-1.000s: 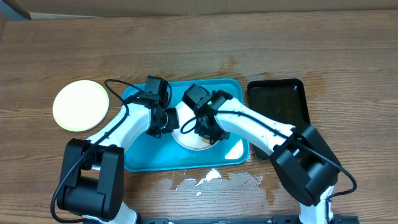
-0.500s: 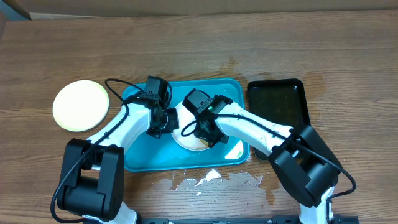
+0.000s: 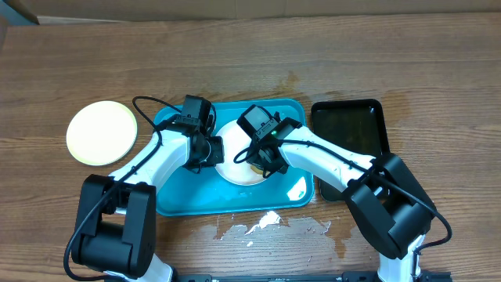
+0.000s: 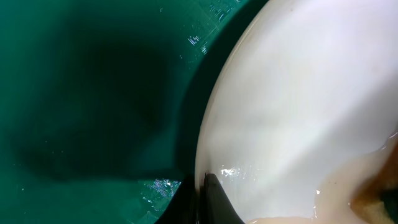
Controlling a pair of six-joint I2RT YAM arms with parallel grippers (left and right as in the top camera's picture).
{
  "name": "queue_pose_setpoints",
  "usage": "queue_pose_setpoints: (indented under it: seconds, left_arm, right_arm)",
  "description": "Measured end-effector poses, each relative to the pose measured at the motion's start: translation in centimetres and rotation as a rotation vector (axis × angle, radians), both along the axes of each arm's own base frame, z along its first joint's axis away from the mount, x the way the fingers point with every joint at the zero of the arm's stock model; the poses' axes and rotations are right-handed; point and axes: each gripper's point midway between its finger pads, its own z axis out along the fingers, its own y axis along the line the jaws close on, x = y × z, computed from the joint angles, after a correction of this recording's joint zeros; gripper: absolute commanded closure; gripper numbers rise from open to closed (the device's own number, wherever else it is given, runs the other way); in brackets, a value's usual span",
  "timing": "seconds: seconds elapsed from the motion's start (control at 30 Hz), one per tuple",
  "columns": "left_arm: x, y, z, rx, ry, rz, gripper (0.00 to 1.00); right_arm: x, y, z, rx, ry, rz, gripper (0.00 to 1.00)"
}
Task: Clean dirty plates on tray and stack at the side
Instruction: 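Scrub the white plate with the sponge while the left gripper holds it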
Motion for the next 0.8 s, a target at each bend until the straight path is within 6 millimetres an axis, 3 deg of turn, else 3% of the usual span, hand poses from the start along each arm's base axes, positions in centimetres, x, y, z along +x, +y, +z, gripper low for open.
queue_pose_setpoints:
  seconds: [0.8]
  left_arm:
    - [-0.2,0.1,0.0,0.009,0.006,-0.018,0.96]
  right_arm:
    - [2.2,0.8,0.1,0.032,-0.110,-0.021,0.96]
